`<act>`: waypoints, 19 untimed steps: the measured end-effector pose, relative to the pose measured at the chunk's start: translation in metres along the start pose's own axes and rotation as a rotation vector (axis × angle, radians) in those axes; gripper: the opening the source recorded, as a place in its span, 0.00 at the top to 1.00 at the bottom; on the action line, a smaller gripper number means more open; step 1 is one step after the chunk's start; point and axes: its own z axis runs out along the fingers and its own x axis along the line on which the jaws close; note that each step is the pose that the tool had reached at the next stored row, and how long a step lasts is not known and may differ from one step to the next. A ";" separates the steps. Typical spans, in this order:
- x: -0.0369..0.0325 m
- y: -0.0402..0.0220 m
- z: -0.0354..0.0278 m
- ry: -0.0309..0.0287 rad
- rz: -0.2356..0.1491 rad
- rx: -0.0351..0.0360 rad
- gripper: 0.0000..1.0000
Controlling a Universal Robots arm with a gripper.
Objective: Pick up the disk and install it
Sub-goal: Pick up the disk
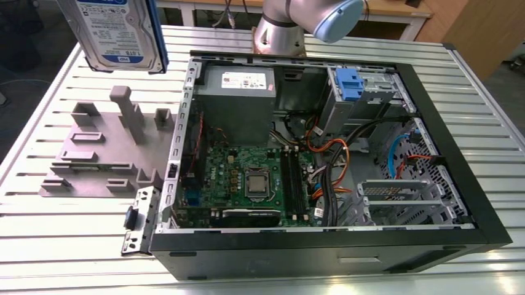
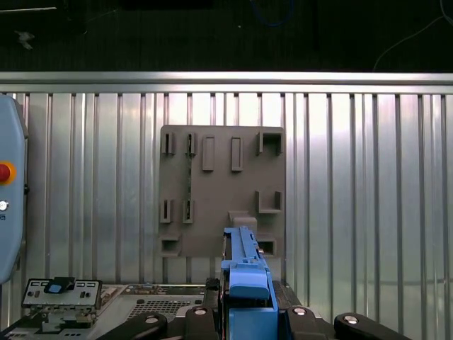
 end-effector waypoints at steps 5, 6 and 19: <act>0.0001 0.0000 0.0000 0.0000 0.000 0.0000 0.63; 0.0002 0.0000 0.0000 0.0000 0.000 0.0000 0.63; 0.0004 -0.0010 0.0000 0.0001 0.000 0.0000 0.63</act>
